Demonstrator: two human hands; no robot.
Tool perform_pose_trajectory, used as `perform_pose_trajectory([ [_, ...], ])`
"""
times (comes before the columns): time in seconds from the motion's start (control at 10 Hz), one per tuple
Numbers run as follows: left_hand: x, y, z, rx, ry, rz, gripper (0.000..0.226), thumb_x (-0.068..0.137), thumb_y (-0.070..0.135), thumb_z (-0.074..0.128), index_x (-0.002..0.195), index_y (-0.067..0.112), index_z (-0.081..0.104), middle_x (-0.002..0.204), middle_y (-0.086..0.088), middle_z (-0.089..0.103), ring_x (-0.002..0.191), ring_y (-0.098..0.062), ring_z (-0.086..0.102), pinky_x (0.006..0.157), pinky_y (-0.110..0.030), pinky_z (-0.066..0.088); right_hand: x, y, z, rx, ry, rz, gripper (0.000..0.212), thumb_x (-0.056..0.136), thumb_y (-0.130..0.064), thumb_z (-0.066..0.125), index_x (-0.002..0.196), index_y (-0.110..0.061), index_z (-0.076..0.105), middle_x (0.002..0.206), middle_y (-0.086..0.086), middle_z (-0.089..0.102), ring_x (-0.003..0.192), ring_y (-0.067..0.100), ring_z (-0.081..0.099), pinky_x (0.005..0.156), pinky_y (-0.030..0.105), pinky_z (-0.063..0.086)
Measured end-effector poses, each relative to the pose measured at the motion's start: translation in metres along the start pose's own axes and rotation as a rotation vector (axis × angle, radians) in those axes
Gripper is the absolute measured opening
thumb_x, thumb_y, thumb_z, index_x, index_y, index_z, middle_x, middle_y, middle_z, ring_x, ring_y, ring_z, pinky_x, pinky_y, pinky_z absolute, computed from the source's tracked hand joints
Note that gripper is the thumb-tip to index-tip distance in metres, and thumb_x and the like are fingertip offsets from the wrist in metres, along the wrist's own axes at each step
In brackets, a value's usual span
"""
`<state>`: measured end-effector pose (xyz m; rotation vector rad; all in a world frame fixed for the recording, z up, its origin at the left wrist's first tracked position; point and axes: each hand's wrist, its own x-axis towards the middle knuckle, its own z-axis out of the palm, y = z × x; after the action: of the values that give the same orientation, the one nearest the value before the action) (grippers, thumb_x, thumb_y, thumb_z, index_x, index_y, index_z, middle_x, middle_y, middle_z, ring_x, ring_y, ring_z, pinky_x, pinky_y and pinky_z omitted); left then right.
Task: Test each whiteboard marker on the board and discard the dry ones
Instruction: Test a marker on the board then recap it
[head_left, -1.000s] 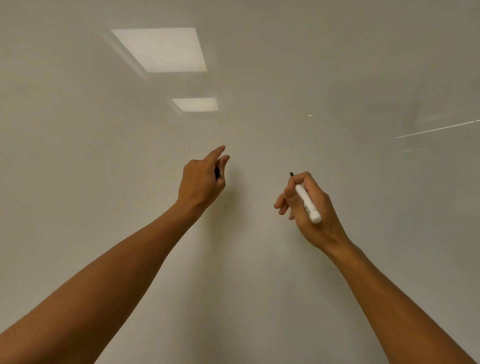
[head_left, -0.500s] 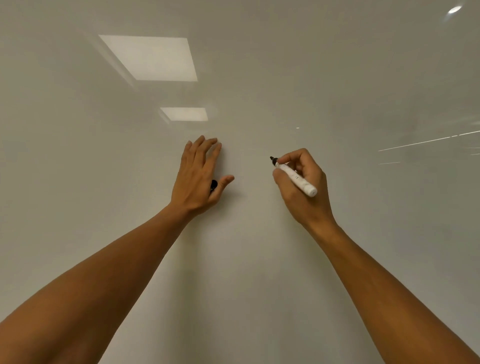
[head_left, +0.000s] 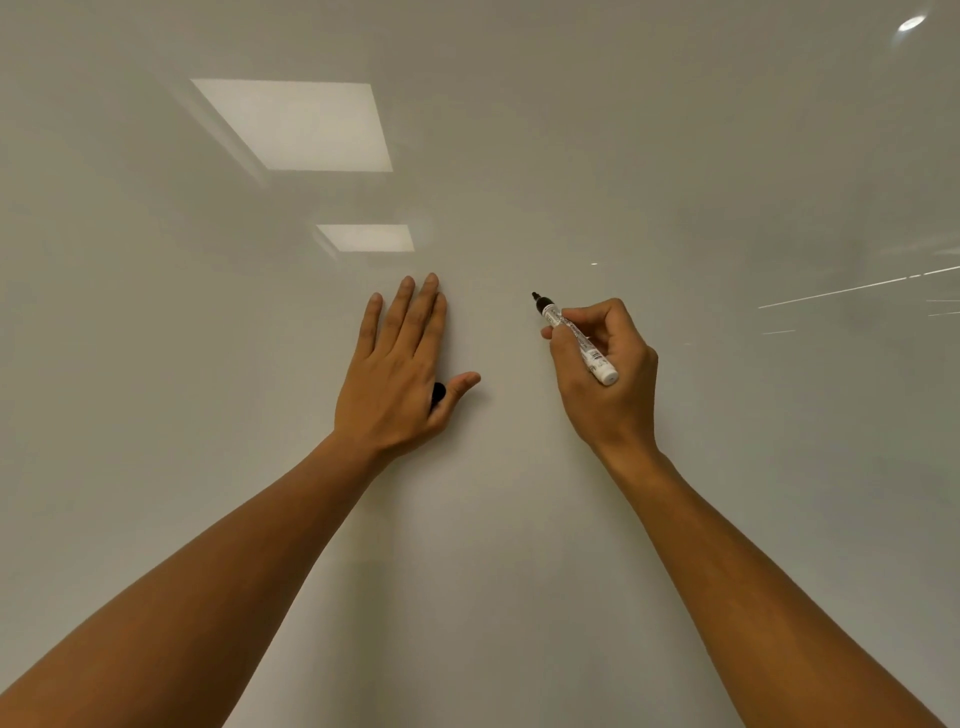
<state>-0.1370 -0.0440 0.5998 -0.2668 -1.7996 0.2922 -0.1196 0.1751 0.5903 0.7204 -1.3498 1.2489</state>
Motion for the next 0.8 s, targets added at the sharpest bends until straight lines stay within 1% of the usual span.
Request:
perform_pose_trajectory([
  [0.1, 0.001, 0.000, 0.000, -0.004, 0.005, -0.002, 0.087, 0.096, 0.068, 0.014, 0.156, 0.006, 0.007, 0.165, -0.010, 0.001, 0.152, -0.026, -0.004, 0.123, -0.051, 0.007, 0.004, 0.001, 0.003, -0.024, 0.007, 0.004, 0.010, 0.093, -0.023, 0.066, 0.098, -0.015, 0.061, 0.083, 0.002, 0.071, 0.068, 0.021, 0.068, 0.056, 0.043, 0.057],
  [0.2, 0.000, 0.001, 0.000, -0.004, 0.004, -0.002, 0.086, 0.096, 0.067, 0.016, 0.156, 0.006, 0.007, 0.165, -0.010, 0.001, 0.152, -0.026, -0.004, 0.123, -0.051, 0.007, 0.007, 0.005, 0.007, -0.065, 0.003, 0.030, 0.011, 0.094, -0.023, 0.067, 0.098, -0.014, 0.062, 0.077, -0.006, 0.066, 0.061, 0.016, 0.062, 0.050, 0.035, 0.054],
  [0.3, 0.001, 0.001, -0.001, -0.003, 0.004, 0.000, 0.086, 0.096, 0.067, 0.016, 0.156, 0.006, 0.007, 0.165, -0.011, 0.001, 0.152, -0.026, -0.004, 0.123, -0.051, 0.008, 0.008, 0.008, 0.008, -0.071, 0.006, 0.031, 0.011, 0.094, -0.023, 0.067, 0.099, -0.014, 0.062, 0.075, -0.006, 0.065, 0.058, 0.015, 0.060, 0.049, 0.033, 0.052],
  [0.5, 0.000, 0.001, -0.001, 0.001, 0.012, -0.003, 0.086, 0.096, 0.067, 0.016, 0.156, 0.005, 0.008, 0.165, -0.011, 0.002, 0.152, -0.026, -0.004, 0.123, -0.051, 0.007, -0.005, 0.012, 0.009, -0.094, -0.085, -0.004, 0.013, 0.093, -0.026, 0.067, 0.099, -0.016, 0.062, 0.077, -0.003, 0.066, 0.058, 0.016, 0.062, 0.047, 0.031, 0.052],
  [0.6, 0.000, 0.001, -0.001, -0.002, 0.006, -0.007, 0.086, 0.096, 0.067, 0.016, 0.156, 0.006, 0.007, 0.165, -0.010, 0.001, 0.152, -0.026, -0.004, 0.123, -0.051, 0.007, -0.020, 0.018, 0.002, -0.116, -0.118, -0.010, 0.016, 0.092, -0.031, 0.065, 0.097, -0.015, 0.063, 0.073, -0.003, 0.065, 0.054, 0.015, 0.059, 0.044, 0.028, 0.048],
  [0.8, -0.001, 0.001, -0.001, 0.003, 0.001, -0.010, 0.085, 0.097, 0.066, 0.015, 0.156, 0.005, 0.007, 0.165, -0.010, 0.001, 0.152, -0.026, -0.004, 0.123, -0.051, 0.008, -0.036, 0.024, -0.010, -0.101, -0.089, 0.032, 0.014, 0.091, -0.030, 0.066, 0.095, -0.018, 0.063, 0.069, -0.001, 0.064, 0.051, 0.018, 0.058, 0.042, 0.040, 0.051],
])
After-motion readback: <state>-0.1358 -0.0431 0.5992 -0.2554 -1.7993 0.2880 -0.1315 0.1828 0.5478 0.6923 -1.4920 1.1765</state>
